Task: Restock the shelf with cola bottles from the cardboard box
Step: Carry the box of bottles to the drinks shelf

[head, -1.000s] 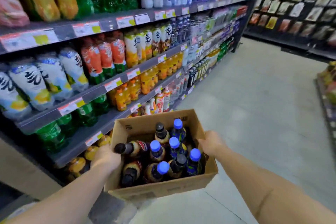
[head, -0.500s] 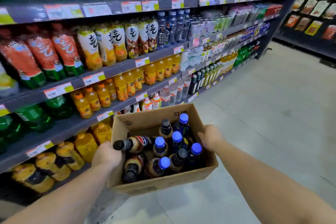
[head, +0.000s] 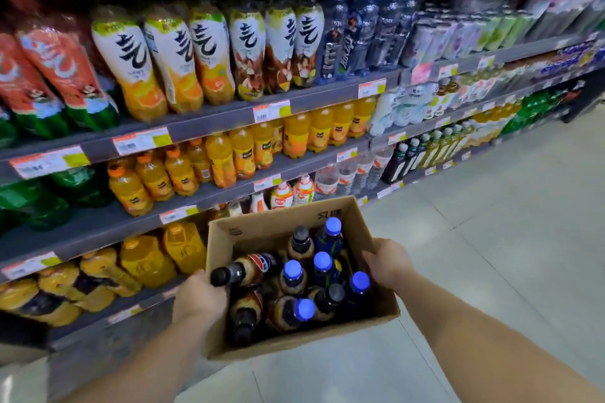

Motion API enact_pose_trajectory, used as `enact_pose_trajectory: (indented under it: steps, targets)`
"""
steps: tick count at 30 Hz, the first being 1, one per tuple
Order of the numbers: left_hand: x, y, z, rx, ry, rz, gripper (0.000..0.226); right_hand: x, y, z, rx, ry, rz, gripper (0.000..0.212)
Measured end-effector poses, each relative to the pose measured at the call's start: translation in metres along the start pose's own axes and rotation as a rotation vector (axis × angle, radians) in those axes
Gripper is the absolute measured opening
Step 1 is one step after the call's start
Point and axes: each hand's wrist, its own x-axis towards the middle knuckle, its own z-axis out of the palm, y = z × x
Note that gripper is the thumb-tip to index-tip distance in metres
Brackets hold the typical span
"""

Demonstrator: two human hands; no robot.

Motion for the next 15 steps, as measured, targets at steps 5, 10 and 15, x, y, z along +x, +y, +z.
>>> enact_pose_trajectory:
  steps: [5, 10, 15]
  targets:
    - [0.030, 0.004, 0.032, -0.014, 0.007, -0.059, 0.020, 0.071, -0.003, 0.020, -0.002, -0.070, -0.077, 0.022]
    - [0.056, -0.004, 0.067, -0.023, 0.028, -0.199, 0.022, 0.134, -0.006, 0.059, -0.015, -0.159, -0.166, 0.022]
    - [0.086, -0.034, 0.114, -0.025, 0.068, -0.310, 0.026, 0.192, -0.009, 0.118, -0.062, -0.217, -0.198, 0.024]
